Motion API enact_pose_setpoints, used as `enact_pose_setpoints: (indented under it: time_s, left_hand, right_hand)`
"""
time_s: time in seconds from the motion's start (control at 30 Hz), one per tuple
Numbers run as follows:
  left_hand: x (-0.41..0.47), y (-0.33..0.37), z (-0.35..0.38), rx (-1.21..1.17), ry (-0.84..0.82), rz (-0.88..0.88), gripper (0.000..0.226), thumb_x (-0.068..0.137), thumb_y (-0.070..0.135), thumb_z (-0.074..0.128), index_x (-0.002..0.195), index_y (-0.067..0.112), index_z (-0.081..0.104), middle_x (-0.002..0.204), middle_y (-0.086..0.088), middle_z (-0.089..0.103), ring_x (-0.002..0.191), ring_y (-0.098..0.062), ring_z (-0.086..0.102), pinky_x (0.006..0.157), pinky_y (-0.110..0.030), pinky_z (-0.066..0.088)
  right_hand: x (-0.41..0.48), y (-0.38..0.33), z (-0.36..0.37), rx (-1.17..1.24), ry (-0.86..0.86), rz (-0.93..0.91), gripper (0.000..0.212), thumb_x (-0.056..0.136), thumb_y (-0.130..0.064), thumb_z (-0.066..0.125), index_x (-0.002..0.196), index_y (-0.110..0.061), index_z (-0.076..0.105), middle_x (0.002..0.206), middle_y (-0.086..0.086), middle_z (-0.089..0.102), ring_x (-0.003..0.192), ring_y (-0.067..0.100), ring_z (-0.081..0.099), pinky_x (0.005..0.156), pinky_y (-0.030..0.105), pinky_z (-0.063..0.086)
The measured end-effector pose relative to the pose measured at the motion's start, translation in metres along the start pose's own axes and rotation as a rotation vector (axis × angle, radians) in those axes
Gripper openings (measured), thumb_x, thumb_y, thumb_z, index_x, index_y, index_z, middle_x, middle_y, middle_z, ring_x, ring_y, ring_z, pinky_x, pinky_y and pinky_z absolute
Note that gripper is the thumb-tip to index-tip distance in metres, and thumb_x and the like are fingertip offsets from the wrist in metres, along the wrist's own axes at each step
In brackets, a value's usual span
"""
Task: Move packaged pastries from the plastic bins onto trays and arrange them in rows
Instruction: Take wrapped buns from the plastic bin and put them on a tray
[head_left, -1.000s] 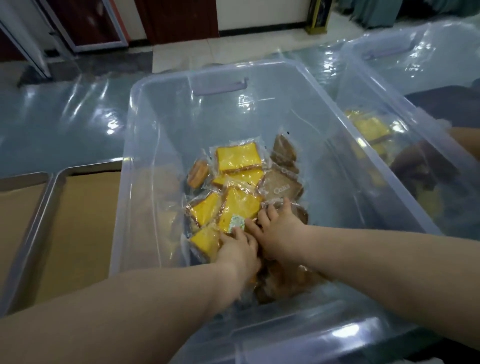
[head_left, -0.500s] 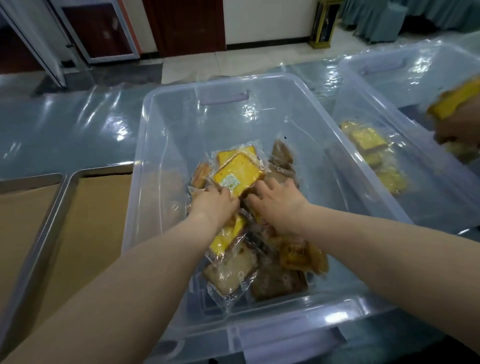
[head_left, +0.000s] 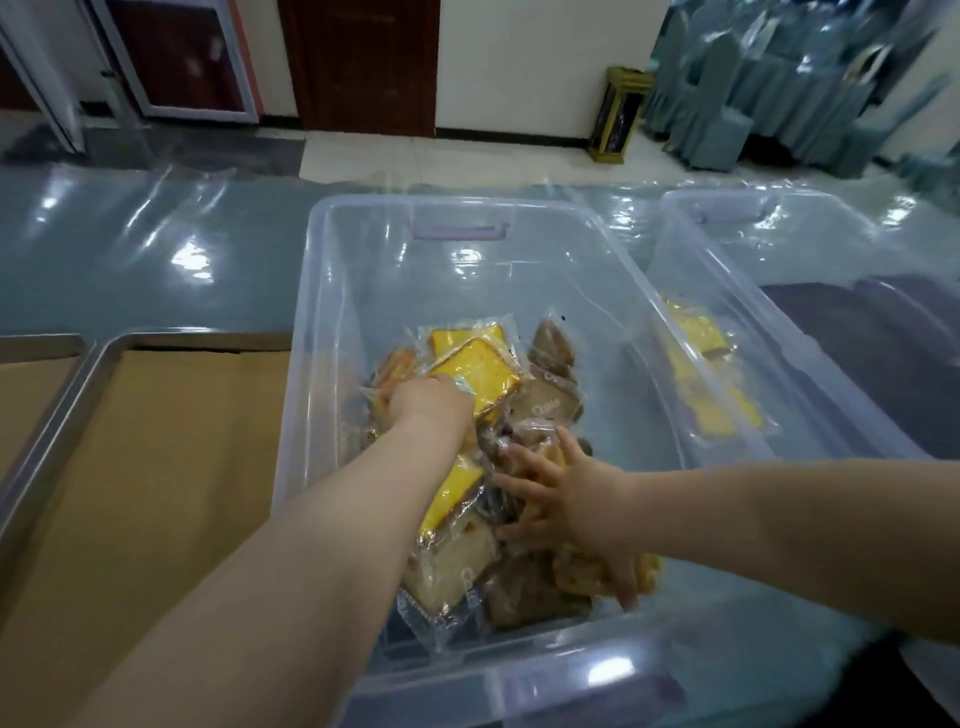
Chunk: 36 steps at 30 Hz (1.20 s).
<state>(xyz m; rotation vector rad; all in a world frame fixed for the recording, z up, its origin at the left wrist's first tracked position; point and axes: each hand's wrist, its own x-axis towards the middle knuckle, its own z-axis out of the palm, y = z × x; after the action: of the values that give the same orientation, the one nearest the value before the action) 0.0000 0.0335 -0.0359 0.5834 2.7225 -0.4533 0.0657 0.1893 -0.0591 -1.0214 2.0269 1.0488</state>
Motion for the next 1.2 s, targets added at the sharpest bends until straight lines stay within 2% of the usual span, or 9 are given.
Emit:
enact_pose_setpoints:
  time_s: [0.1,0.17,0.27,0.37,0.5,0.7,0.77,0.97,1.2]
  left_hand:
    - [0.002,-0.001,-0.001,-0.021,0.013,0.001,0.049,0.092,0.002,0.043,0.14,0.012,0.039,0.14,-0.017,0.037,0.122,-0.04,0.045,0.085,-0.044,0.048]
    - [0.004,-0.003,-0.001,-0.045,0.02,-0.002,0.048,0.092,0.003,0.044,0.139,0.013,0.041,0.139,-0.016,0.038,0.122,-0.039,0.046,0.086,-0.043,0.049]
    - [0.007,-0.008,-0.002,-0.079,0.036,-0.011,0.047,0.091,0.003,0.047,0.137,0.014,0.043,0.137,-0.015,0.042,0.12,-0.036,0.049,0.087,-0.044,0.049]
    - [0.007,-0.008,-0.004,-0.08,0.051,-0.007,0.05,0.089,0.005,0.051,0.137,0.012,0.04,0.137,-0.017,0.04,0.119,-0.037,0.047,0.087,-0.045,0.049]
    - [0.005,-0.008,-0.01,-0.148,0.121,-0.05,0.05,0.089,0.007,0.052,0.136,0.012,0.036,0.137,-0.02,0.037,0.122,-0.04,0.043,0.087,-0.045,0.049]
    - [0.001,-0.02,-0.018,-0.348,0.291,-0.151,0.056,0.083,0.008,0.06,0.131,0.018,0.034,0.125,-0.013,0.043,0.111,-0.038,0.05,0.081,-0.042,0.046]
    - [-0.001,-0.03,-0.023,-0.468,0.362,-0.171,0.062,0.082,0.008,0.061,0.135,0.023,0.032,0.123,-0.012,0.042,0.109,-0.038,0.051,0.081,-0.044,0.046]
    - [-0.012,-0.051,-0.043,-0.597,0.669,-0.135,0.079,0.078,0.008,0.063,0.14,0.034,0.023,0.129,-0.004,0.041,0.107,-0.032,0.049,0.078,-0.043,0.047]
    - [-0.065,-0.09,-0.059,-0.458,0.964,-0.09,0.089,0.073,0.009,0.069,0.143,0.033,0.021,0.141,-0.004,0.033,0.12,-0.033,0.042,0.082,-0.047,0.047]
  right_hand:
    - [0.011,-0.005,0.005,-0.058,0.026,0.004,0.11,0.078,-0.049,0.072,0.147,-0.044,-0.013,0.151,0.009,-0.035,0.135,0.046,-0.03,0.1,0.079,0.005]
    - [0.016,-0.003,0.015,-0.038,0.136,0.002,0.098,0.086,-0.037,0.066,0.148,-0.043,-0.009,0.156,0.012,-0.019,0.137,0.049,-0.023,0.101,0.078,0.011]
    - [0.022,-0.001,0.022,0.144,0.25,0.027,0.066,0.093,-0.03,0.055,0.148,-0.034,0.02,0.149,0.016,0.018,0.14,0.047,0.001,0.105,0.067,0.02]
    - [0.023,0.002,0.019,0.284,0.315,0.025,0.041,0.098,-0.028,0.046,0.139,-0.027,0.042,0.143,0.013,0.031,0.132,0.04,0.024,0.105,0.055,0.027]
    - [0.019,0.015,0.014,0.269,0.297,0.101,0.069,0.086,-0.021,0.062,0.142,-0.031,0.023,0.141,0.016,0.031,0.126,0.041,0.028,0.093,0.052,0.042]
    - [0.007,0.042,-0.007,0.456,0.587,0.358,0.064,0.079,-0.033,0.063,0.135,-0.028,0.032,0.124,0.007,0.044,0.113,0.032,0.039,0.077,0.039,0.045]
    - [0.001,0.057,-0.013,0.522,0.712,0.448,0.065,0.075,-0.033,0.065,0.131,-0.028,0.034,0.116,0.005,0.046,0.108,0.031,0.041,0.066,0.033,0.039]
    - [-0.011,0.076,-0.033,0.751,1.083,0.553,0.069,0.071,-0.034,0.071,0.133,-0.028,0.041,0.109,0.001,0.049,0.1,0.026,0.038,0.076,0.031,0.036]
    - [-0.052,0.071,-0.067,0.879,1.333,0.6,0.077,0.062,-0.027,0.078,0.132,-0.025,0.045,0.111,0.003,0.049,0.107,0.029,0.04,0.082,0.034,0.036]
